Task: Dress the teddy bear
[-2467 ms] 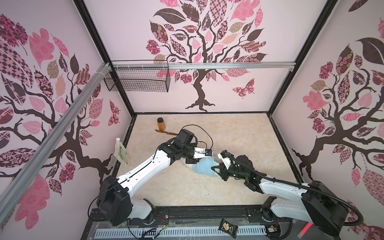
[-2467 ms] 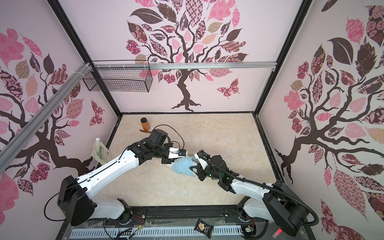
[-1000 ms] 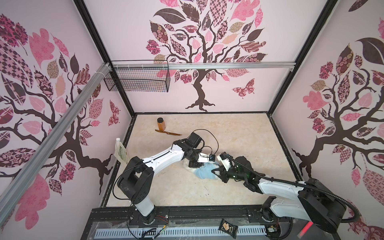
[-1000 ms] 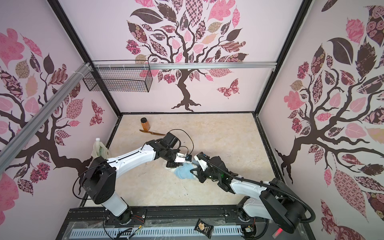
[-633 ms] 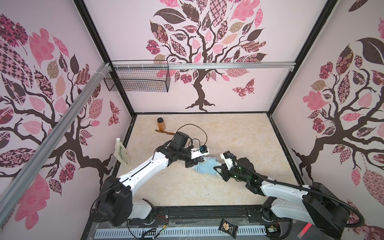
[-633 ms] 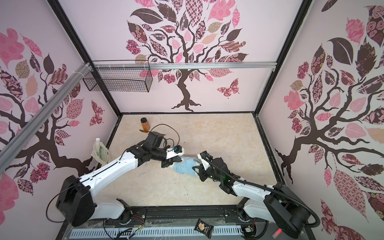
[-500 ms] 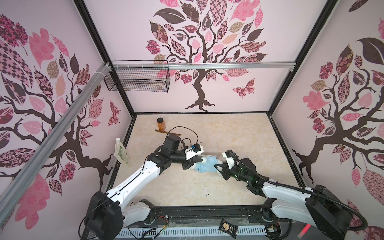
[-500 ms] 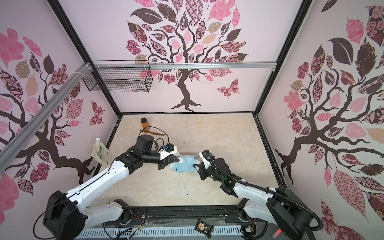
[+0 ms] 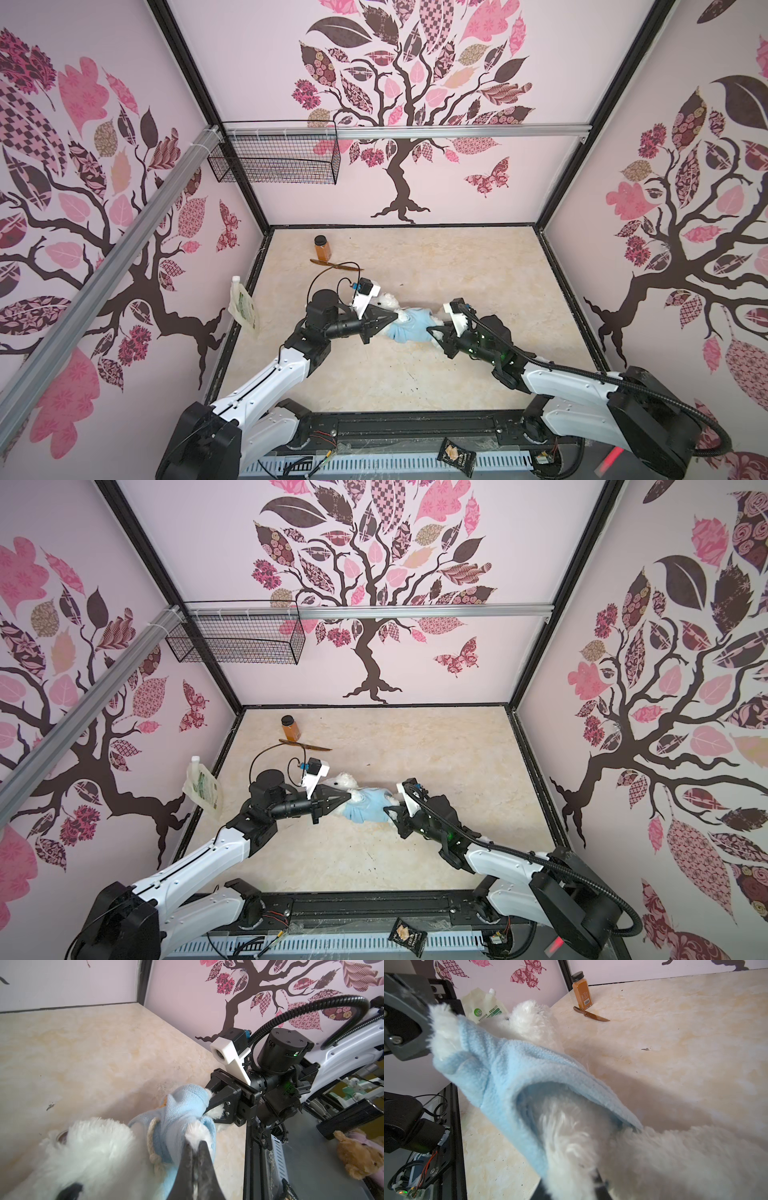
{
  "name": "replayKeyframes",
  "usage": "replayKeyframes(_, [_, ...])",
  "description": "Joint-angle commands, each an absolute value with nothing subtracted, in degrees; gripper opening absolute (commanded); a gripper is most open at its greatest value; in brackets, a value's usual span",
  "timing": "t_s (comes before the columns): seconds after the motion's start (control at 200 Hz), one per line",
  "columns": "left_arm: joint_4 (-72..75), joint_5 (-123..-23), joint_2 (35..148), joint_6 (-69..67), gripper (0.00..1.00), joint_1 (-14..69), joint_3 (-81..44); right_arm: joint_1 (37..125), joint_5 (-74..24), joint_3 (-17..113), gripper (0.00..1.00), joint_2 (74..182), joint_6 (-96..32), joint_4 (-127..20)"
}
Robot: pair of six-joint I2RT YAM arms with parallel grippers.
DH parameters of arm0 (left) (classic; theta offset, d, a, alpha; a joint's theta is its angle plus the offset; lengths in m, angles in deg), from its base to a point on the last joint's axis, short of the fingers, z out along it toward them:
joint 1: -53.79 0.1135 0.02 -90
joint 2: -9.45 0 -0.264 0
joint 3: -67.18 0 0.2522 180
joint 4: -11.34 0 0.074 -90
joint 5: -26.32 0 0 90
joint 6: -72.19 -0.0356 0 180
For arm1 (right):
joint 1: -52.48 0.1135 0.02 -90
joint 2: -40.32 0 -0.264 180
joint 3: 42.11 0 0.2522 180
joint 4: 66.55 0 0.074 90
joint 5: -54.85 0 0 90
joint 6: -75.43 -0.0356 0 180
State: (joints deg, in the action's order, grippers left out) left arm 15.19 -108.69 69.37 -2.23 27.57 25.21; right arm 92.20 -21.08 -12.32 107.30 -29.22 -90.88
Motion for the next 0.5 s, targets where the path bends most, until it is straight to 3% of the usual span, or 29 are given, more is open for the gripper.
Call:
replayKeyframes(0.0, [20.53,-108.28,66.33,1.84,0.00,28.13,23.76,91.23,-24.58,-10.54,0.00,110.13,-27.09,-83.48])
replayKeyframes(0.105, [-7.20,-99.35,66.49,-20.69,0.00,21.04,16.98,91.42,-21.84,-9.14,0.02,110.42,-25.97,-82.61])
replayKeyframes(0.165, [-14.97,-93.76,69.21,-27.64,0.00,17.39,14.12,92.53,-20.67,-8.20,0.05,109.92,-24.67,-82.38])
replayKeyframes(0.39, [-19.73,-86.90,76.60,-32.65,0.00,10.29,8.23,96.79,-18.61,-5.32,0.12,111.87,-23.34,-83.32])
replayKeyframes(0.49, [-15.10,-88.91,75.55,-26.33,0.00,10.93,8.92,96.80,-20.44,-5.41,0.23,112.36,-22.71,-82.45])
